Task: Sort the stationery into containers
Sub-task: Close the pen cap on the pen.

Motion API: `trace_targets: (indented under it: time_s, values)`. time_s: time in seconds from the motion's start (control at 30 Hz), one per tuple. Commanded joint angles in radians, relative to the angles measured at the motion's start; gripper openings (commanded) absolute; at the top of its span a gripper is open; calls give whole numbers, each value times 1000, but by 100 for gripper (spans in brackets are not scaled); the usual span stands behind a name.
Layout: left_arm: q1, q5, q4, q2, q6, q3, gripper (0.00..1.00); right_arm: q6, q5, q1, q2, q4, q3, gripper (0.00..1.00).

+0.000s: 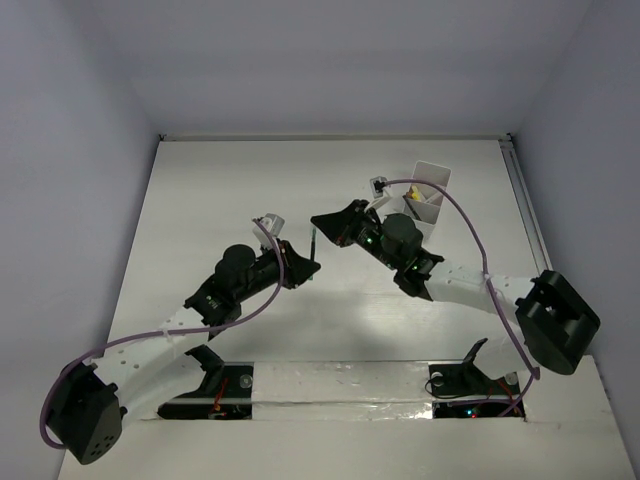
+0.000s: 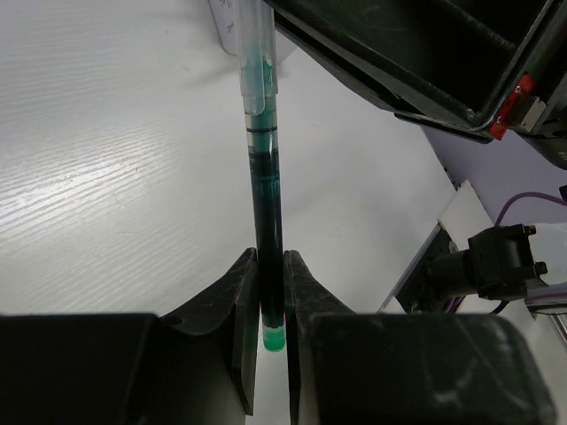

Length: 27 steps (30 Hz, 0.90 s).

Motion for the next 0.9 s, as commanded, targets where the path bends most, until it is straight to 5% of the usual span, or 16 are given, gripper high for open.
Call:
trace_targets:
  time_s: [0.0,0.57,0.87]
  values:
    - [33,-113,278,-25,12,111,0,46,-200,69,52,-125,-43,0]
    - [33,-70,272,-45,-1,53,0,-65,-122,69,-8,-250,30,0]
    - [33,-16,305,-37,-15,18,0,-109,-82,69,-32,-282,47,42]
